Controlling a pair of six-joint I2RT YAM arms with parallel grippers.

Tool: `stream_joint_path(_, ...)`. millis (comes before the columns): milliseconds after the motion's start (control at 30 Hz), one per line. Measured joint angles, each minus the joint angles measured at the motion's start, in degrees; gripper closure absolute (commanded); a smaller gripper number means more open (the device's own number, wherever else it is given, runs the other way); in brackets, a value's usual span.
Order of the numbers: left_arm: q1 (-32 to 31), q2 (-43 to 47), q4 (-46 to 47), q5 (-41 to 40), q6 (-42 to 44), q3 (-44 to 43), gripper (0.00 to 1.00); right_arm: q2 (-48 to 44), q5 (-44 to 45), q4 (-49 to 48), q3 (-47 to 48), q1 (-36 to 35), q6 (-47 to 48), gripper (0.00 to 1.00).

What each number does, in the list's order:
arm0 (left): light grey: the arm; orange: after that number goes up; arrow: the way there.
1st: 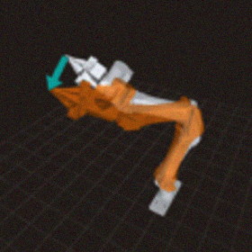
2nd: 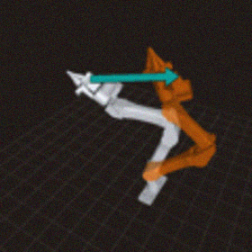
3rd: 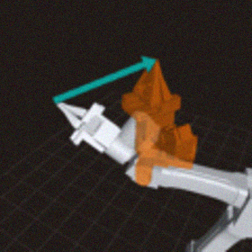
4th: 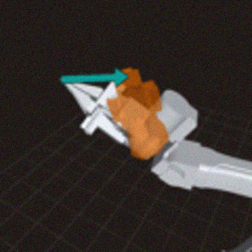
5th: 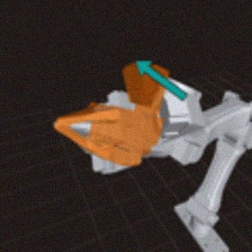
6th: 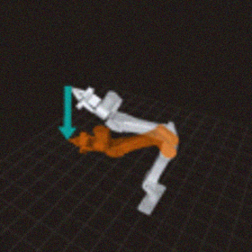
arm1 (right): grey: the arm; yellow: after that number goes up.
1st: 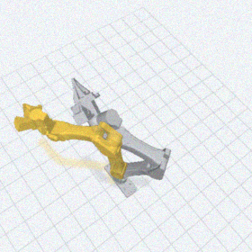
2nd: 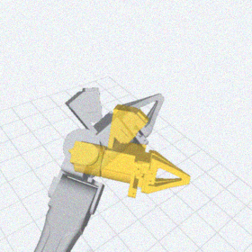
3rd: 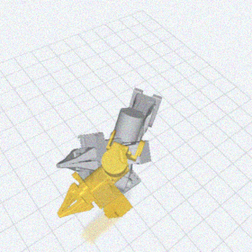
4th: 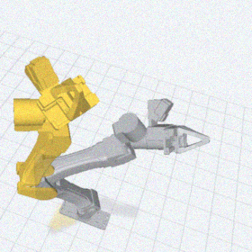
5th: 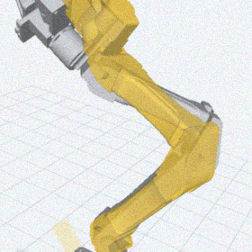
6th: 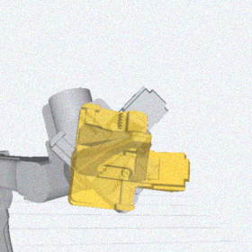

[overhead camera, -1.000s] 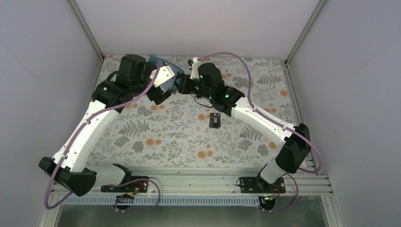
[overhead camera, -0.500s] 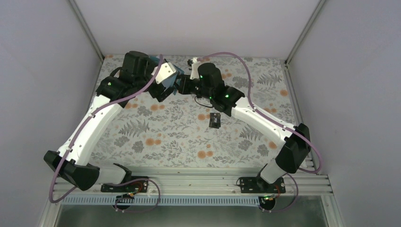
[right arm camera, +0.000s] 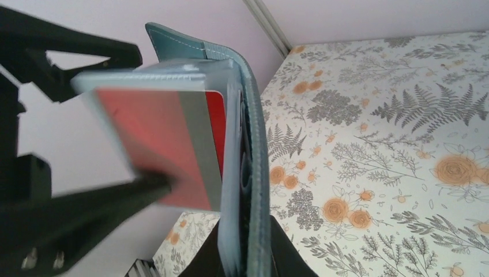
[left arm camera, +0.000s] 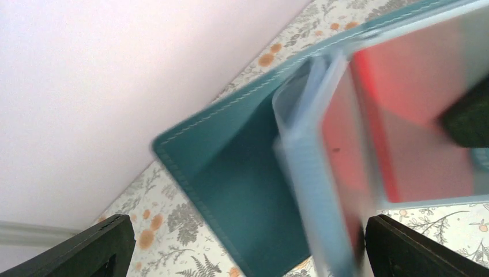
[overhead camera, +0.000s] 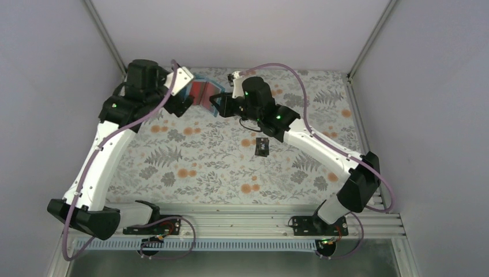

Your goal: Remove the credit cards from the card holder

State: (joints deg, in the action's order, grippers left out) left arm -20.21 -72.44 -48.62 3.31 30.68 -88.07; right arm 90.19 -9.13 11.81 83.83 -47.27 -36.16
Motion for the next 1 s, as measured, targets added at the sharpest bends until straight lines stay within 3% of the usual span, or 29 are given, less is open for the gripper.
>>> stream_joint_path(367,10.05,0.74,-3.5,18.36,-0.04,-0.83,0.0,-5.81,-10.54,1.95,-0.46,0.59,13.97,0.96)
stream_joint_path(800,11.21,5.05,-14.19,44.54,5.4,-2.93,0.0,-14.14,-25.0,7.17,-5.05,1.84,35.36,0.96)
stream_joint_path(900,11.21,5.07,-15.3,47.01,6.49,-2.43,0.12,-15.08,-26.51,7.41,-5.33,2.08,37.03,0.96)
stream_joint_path(1000,11.32,5.07,-16.65,49.99,7.89,-1.49,0.35,-15.72,-28.02,7.41,-5.38,2.67,37.99,0.96)
